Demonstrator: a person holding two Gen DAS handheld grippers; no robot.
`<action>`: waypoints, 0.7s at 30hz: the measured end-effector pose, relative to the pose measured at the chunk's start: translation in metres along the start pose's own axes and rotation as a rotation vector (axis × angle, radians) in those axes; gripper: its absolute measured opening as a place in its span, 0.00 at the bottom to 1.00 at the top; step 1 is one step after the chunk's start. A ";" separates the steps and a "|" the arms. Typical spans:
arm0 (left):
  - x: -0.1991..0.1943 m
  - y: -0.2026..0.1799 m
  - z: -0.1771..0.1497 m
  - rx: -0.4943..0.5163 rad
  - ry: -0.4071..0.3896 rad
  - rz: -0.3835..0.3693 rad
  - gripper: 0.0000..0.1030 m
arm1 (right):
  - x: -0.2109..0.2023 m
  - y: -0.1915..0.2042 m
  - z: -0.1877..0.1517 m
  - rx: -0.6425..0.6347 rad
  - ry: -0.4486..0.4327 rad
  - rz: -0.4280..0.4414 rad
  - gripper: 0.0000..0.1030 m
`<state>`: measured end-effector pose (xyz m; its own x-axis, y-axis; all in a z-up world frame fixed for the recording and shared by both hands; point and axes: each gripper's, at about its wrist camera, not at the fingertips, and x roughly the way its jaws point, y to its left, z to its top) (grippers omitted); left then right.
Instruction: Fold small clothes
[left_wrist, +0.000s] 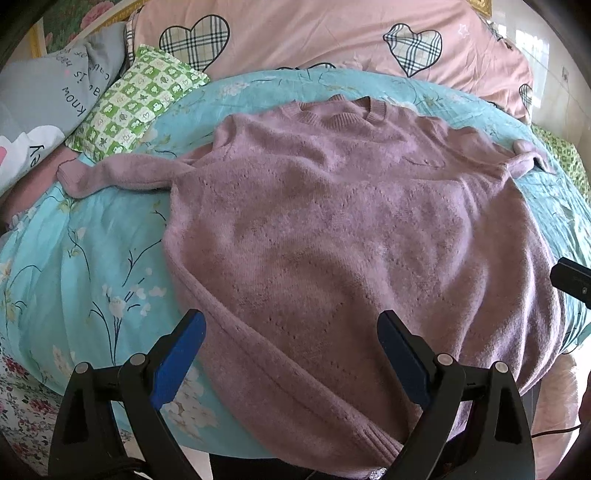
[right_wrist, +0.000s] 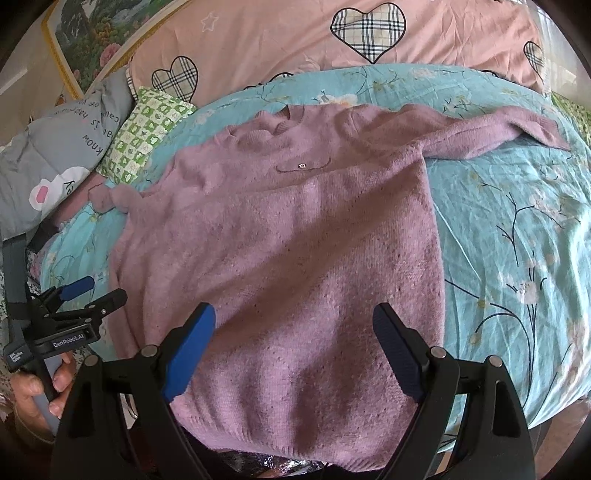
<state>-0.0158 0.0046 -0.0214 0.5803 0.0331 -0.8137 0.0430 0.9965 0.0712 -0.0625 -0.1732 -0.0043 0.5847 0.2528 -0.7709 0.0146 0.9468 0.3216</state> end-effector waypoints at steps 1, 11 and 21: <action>0.000 0.000 0.000 -0.001 0.001 -0.002 0.92 | 0.000 0.000 0.000 0.001 -0.002 0.000 0.85; 0.005 0.000 -0.002 -0.009 0.014 -0.016 0.92 | -0.001 -0.007 0.002 0.032 -0.010 0.000 0.85; 0.010 0.000 0.000 -0.009 0.027 -0.041 0.92 | -0.002 -0.019 0.006 0.079 -0.025 -0.002 0.85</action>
<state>-0.0096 0.0045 -0.0296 0.5558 -0.0058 -0.8313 0.0587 0.9978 0.0322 -0.0591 -0.1925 -0.0054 0.6047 0.2450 -0.7579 0.0788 0.9284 0.3630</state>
